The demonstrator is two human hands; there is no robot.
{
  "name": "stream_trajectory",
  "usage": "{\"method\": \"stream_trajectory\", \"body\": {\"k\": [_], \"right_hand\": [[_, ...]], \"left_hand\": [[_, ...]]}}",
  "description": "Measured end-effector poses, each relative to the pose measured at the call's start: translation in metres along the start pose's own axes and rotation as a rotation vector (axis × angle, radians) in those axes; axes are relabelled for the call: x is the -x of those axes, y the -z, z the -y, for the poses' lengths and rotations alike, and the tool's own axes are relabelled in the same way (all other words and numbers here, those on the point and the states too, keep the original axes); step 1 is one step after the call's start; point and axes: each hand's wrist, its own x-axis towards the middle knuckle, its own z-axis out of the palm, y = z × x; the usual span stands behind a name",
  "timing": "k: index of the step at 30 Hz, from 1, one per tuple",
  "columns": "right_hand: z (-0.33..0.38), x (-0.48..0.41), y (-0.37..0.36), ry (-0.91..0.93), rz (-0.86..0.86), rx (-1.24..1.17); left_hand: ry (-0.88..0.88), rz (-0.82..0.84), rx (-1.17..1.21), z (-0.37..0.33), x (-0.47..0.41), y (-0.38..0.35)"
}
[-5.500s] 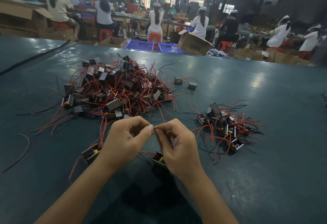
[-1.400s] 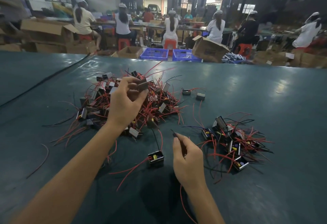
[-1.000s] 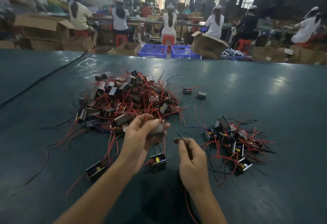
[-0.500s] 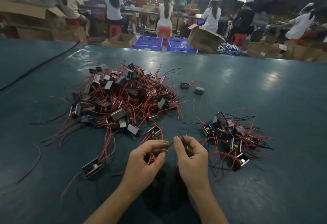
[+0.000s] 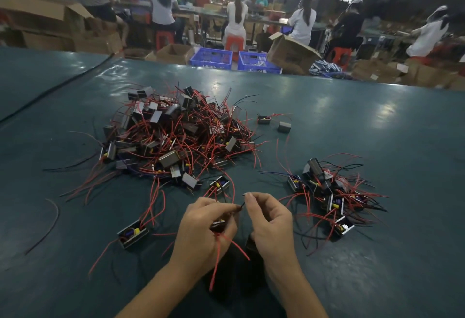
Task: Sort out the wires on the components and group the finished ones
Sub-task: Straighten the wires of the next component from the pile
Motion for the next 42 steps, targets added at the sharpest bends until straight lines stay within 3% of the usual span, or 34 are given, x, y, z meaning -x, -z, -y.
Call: {"method": "stream_trajectory", "body": {"k": [3,6,8,11,13,16,18,21,23,30,42], "right_hand": [[-0.002,0.001,-0.002,0.011,0.051,0.065],[-0.002,0.002,-0.003,0.0,0.074,0.104],[-0.001,0.0,0.0,-0.053,0.024,0.063],[0.002,-0.004,0.006,-0.197,-0.031,-0.085],[0.005,-0.005,0.009,-0.253,-0.015,-0.157],[0.007,-0.005,0.01,-0.254,0.034,-0.169],[0.01,-0.003,0.009,-0.257,0.119,-0.21],[0.015,0.001,0.007,-0.196,0.217,-0.209],[0.015,0.002,0.007,-0.187,0.177,-0.192],[0.011,-0.001,0.007,-0.176,0.071,-0.166],[0.006,0.002,0.005,-0.05,0.139,0.034]], "left_hand": [[-0.181,0.032,-0.342,-0.002,-0.001,0.006],[-0.204,0.116,-0.436,-0.004,-0.003,0.01],[-0.294,0.201,-0.397,-0.003,-0.006,0.016],[-0.377,0.328,-0.062,-0.002,-0.011,0.025],[-0.231,0.376,0.321,-0.004,-0.013,0.025],[0.138,0.339,0.808,-0.005,-0.016,0.021],[0.264,0.286,0.744,-0.007,-0.013,0.018],[0.188,0.194,0.429,-0.014,-0.008,0.009],[0.182,0.14,0.373,-0.015,-0.007,0.007],[0.332,0.135,0.425,-0.015,-0.007,0.008],[0.434,0.145,0.559,-0.012,-0.011,0.01]]}}
